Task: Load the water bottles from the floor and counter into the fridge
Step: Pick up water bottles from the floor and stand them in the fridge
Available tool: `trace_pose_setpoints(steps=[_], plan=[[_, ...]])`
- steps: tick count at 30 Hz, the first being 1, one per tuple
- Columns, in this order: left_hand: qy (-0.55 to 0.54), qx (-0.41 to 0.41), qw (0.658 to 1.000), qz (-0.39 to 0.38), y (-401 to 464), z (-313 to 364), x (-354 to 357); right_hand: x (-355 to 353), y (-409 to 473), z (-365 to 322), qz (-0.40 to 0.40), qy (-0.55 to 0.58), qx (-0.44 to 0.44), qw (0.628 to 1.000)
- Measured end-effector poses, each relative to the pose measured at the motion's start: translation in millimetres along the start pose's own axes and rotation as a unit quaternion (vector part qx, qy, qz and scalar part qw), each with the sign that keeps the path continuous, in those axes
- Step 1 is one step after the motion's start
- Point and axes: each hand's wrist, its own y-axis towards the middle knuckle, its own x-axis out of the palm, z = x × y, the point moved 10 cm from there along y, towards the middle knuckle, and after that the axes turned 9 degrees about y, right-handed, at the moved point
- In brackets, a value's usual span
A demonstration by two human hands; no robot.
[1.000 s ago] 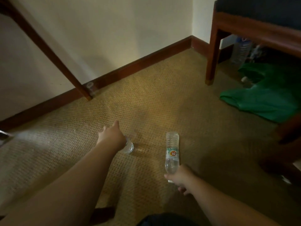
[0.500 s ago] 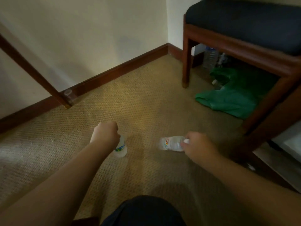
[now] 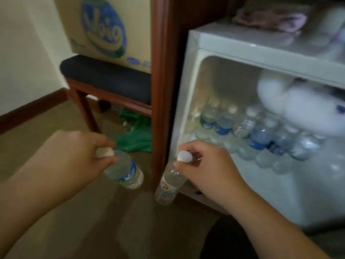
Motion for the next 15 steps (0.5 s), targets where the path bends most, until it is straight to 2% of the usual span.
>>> trace_pose_setpoints(steps=[6, 11, 15], plan=[[-0.107, 0.155, 0.981, 0.049, 24, 119, -32, -112, -12, 43, 0.181, -0.035, 0.031, 0.982], [-0.188, 0.201, 0.959, 0.068, 37, 190, -31, -170, -25, 95, 0.305, -0.059, 0.087, 0.946], [-0.206, 0.236, 0.947, 0.066, 52, 245, -23, -198, -32, 136, 0.380, -0.102, 0.143, 0.908]])
